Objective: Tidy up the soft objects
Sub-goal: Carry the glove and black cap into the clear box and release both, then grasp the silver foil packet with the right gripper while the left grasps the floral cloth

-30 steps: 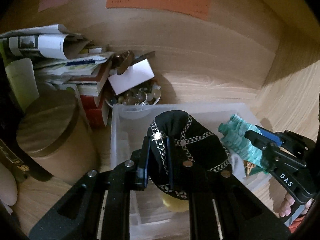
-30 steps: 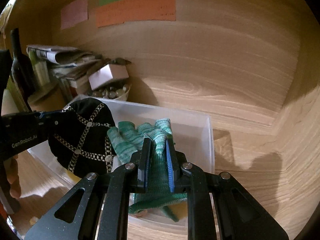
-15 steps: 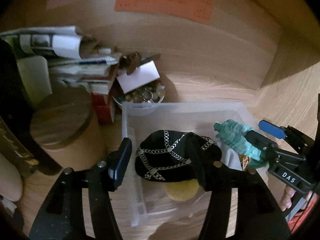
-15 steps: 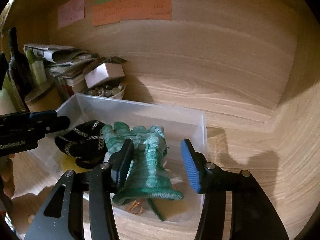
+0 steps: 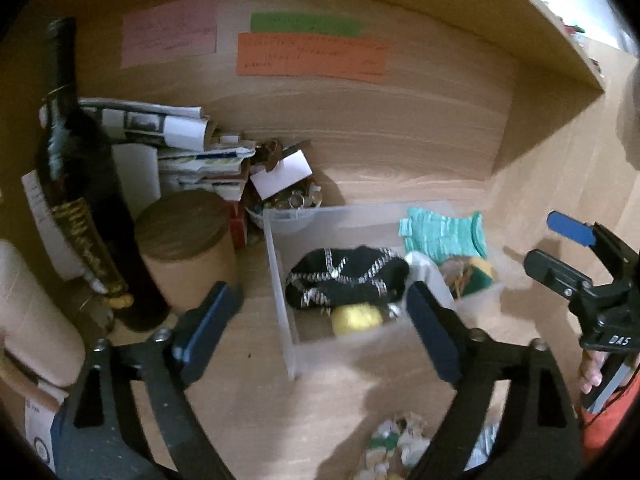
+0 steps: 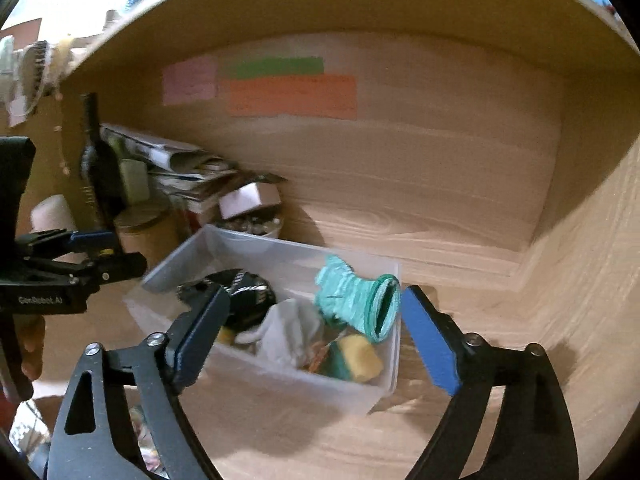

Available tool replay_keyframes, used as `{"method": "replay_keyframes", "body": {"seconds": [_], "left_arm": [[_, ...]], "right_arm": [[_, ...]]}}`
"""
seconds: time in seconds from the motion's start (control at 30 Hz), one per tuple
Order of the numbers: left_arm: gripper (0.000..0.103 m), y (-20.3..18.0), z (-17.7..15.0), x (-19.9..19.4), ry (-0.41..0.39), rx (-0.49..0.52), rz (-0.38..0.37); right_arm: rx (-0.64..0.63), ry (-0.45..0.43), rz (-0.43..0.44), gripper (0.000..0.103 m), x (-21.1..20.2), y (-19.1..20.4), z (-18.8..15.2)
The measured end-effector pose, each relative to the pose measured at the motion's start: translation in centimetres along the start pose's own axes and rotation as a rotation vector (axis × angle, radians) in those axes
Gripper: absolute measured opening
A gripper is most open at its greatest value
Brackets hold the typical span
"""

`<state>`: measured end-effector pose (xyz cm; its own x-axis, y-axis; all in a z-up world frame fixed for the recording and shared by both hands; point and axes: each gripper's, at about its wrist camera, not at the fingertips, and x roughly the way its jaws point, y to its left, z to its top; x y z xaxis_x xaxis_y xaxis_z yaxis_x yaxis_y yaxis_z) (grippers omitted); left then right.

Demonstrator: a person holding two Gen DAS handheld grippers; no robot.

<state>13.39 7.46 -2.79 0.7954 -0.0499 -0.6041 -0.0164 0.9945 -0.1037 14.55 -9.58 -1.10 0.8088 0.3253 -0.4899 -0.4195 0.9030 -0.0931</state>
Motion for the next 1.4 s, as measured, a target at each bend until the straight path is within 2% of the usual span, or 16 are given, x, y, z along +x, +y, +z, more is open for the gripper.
{"method": "replay_keyframes", "body": {"seconds": [0.07, 0.17, 0.27, 0.53, 0.7, 0.73, 0.8, 0.87, 0.97, 1.0, 1.1, 1.13, 1.23, 1.3, 1.33, 1.4], "left_arm": [[0.097, 0.1, -0.9, -0.8, 0.001, -0.004, -0.006], [0.099, 0.0, -2.3, -1.9, 0.014, -0.002, -0.007], [0.100, 0.1, -4.2, -2.0, 0.041, -0.003, 0.005], [0.100, -0.2, -9.7, -1.8, 0.137, 0.013, 0.044], [0.099, -0.8, -12.0, -1.2, 0.186, 0.005, 0.009], [0.099, -1.0, -12.2, -1.1, 0.188, 0.002, 0.002], [0.086, -1.4, -12.6, -0.7, 0.207, 0.006, -0.015], [0.077, -1.8, -12.9, -0.2, 0.232, 0.018, -0.026], [0.071, -2.4, -13.2, 0.1, 0.236, 0.043, -0.027], [0.066, -2.6, -13.2, 0.1, 0.235, 0.054, -0.029], [0.058, -3.0, -13.3, 0.1, 0.226, 0.074, -0.026], [0.057, -3.2, -13.3, 0.1, 0.222, 0.076, -0.021], [0.044, -3.5, -13.3, 0.1, 0.212, 0.090, -0.012], [0.026, -3.6, -13.3, 0.1, 0.209, 0.103, -0.017], [0.023, -3.7, -13.2, 0.2, 0.209, 0.108, -0.020], [0.011, -3.6, -13.0, 0.3, 0.210, 0.110, -0.029]], "right_arm": [[-0.010, -0.017, 0.000, 0.102, -0.9, 0.5, -0.4], [-0.033, -0.040, -0.001, 0.103, -2.2, 1.2, -1.2], [-0.044, -0.025, 0.035, 0.103, -2.9, 2.0, -2.4], [-0.018, 0.076, 0.124, 0.103, -2.9, 4.1, -6.6], [0.004, 0.176, 0.178, 0.103, -1.8, 5.0, -9.5], [0.005, 0.199, 0.184, 0.103, -1.5, 5.2, -9.9], [0.014, 0.234, 0.195, 0.102, -1.0, 5.3, -10.8], [0.015, 0.263, 0.208, 0.102, -0.8, 5.3, -11.5], [0.002, 0.299, 0.248, 0.091, -0.7, 5.3, -12.1], [0.008, 0.310, 0.266, 0.088, -0.7, 5.1, -12.1], [0.023, 0.329, 0.314, 0.072, -0.8, 4.6, -12.3], [0.023, 0.329, 0.322, 0.063, -0.8, 4.6, -12.3], [0.015, 0.325, 0.341, 0.046, -1.1, 4.8, -12.3], [0.005, 0.304, 0.314, 0.037, -1.5, 4.9, -12.2], [0.002, 0.293, 0.300, 0.031, -1.7, 4.9, -12.0], [-0.006, 0.278, 0.276, 0.027, -1.8, 4.7, -11.7]]}}
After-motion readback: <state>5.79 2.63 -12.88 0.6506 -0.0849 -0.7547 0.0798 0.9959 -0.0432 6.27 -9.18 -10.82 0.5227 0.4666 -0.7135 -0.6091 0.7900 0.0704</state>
